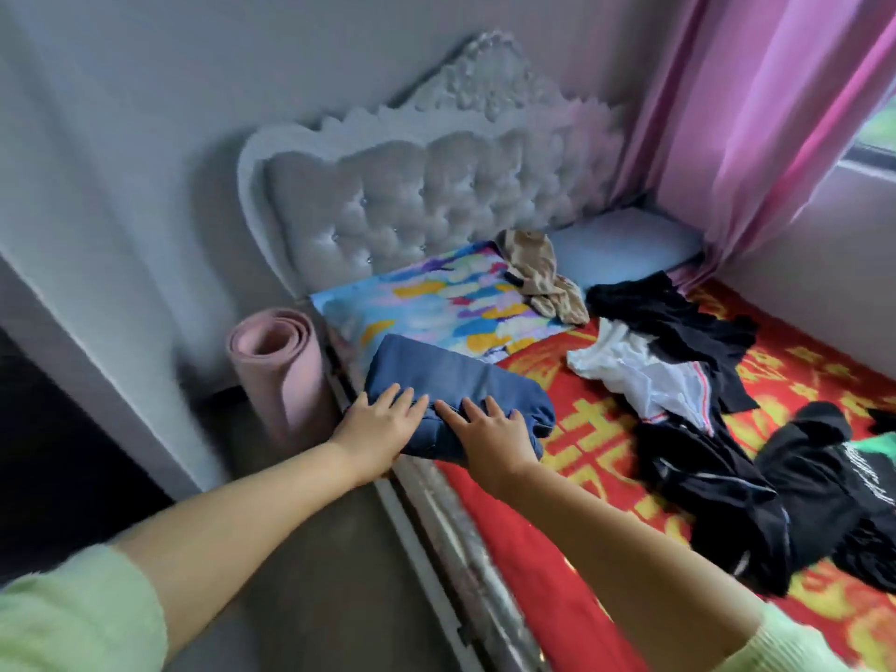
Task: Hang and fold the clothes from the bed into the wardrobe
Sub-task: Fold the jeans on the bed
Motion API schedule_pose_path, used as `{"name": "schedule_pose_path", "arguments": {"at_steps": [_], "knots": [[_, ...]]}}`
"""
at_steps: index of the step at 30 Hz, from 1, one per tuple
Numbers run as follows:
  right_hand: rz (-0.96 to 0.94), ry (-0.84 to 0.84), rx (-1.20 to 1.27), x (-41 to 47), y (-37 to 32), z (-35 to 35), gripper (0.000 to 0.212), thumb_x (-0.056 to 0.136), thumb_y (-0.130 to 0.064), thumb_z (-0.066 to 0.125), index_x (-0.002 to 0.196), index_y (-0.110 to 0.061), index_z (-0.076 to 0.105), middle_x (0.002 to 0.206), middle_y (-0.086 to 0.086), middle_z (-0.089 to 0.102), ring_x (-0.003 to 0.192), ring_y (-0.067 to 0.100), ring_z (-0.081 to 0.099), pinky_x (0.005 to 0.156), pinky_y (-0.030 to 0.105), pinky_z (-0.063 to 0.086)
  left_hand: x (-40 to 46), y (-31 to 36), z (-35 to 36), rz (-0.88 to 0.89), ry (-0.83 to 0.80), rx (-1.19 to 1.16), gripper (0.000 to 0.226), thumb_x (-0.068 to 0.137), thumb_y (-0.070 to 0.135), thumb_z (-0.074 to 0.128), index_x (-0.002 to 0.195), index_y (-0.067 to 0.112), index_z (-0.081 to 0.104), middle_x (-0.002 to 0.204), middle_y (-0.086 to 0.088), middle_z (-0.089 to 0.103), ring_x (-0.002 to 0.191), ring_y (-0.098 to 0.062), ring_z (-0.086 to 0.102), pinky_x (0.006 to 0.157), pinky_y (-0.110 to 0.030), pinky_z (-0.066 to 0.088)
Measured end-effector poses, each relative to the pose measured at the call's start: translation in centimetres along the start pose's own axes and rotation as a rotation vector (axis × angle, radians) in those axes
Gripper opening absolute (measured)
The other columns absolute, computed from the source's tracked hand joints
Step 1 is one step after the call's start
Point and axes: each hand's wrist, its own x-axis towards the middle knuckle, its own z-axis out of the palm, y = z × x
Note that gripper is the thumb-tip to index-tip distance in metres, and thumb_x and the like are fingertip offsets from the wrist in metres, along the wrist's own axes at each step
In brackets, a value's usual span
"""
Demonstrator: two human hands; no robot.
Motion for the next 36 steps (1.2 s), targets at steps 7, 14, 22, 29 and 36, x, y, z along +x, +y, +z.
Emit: {"name": "schedule_pose_path", "arguments": {"at_steps": [7,14,22,29,36], "knots": [[-0.319,0.01,-0.077,8.7,-14.1,-3.0,0.086,0.088,-0.03,0.06,0.15,-0.035,0.0,0.15,0.002,0.029,0.135,0.031,0.029,0.094,0.043,0.036,-10.4,-11.5,1.6,-0.318,-0.057,-0.049,0.074,0.073,0.013,0.072,0.14,0.002,0.042,0.137,-0.019,0.049,0.127,-0.032,0.049,0.086,-0.051,0.048],[-0.649,-0.047,-0.066,15.2,-26.6,-2.4,0.076,0.093,-0.04,0.051,0.151,-0.034,0.003,0.151,0.003,0.029,0.138,0.031,0.027,0.101,0.044,0.036,-19.8,-18.9,6.9,-0.579,-0.206,0.006,0.073,0.03,0.017,0.09,0.1,0.009,0.074,0.09,-0.009,0.072,0.081,-0.027,0.07,0.049,-0.039,0.054],[-0.958,-0.164,-0.107,18.3,-40.6,-0.7,0.082,0.088,-0.043,0.058,0.15,-0.034,0.006,0.148,0.003,0.034,0.135,0.03,0.032,0.103,0.045,0.036,-31.0,-23.6,11.5,-0.811,-0.294,-0.065,0.074,0.028,0.017,0.09,0.1,0.009,0.074,0.087,-0.009,0.073,0.075,-0.026,0.071,0.05,-0.036,0.056],[-0.936,-0.21,-0.129,21.4,-53.3,3.4,0.084,0.088,-0.038,0.059,0.15,-0.036,0.003,0.149,0.004,0.033,0.135,0.031,0.033,0.101,0.044,0.036,-39.2,-31.5,17.5,-0.828,-0.368,-0.127,0.072,0.028,0.021,0.09,0.098,0.011,0.075,0.085,-0.007,0.072,0.074,-0.025,0.071,0.049,-0.032,0.055],[-0.839,-0.358,-0.157,24.0,-65.6,8.2,0.084,0.09,-0.033,0.059,0.15,-0.037,0.0,0.154,0.005,0.022,0.141,0.035,0.021,0.107,0.051,0.028,-46.6,-39.3,26.8,-0.798,-0.449,-0.301,0.074,0.025,0.019,0.091,0.097,0.012,0.076,0.086,-0.008,0.073,0.074,-0.026,0.071,0.047,-0.033,0.055]]}}
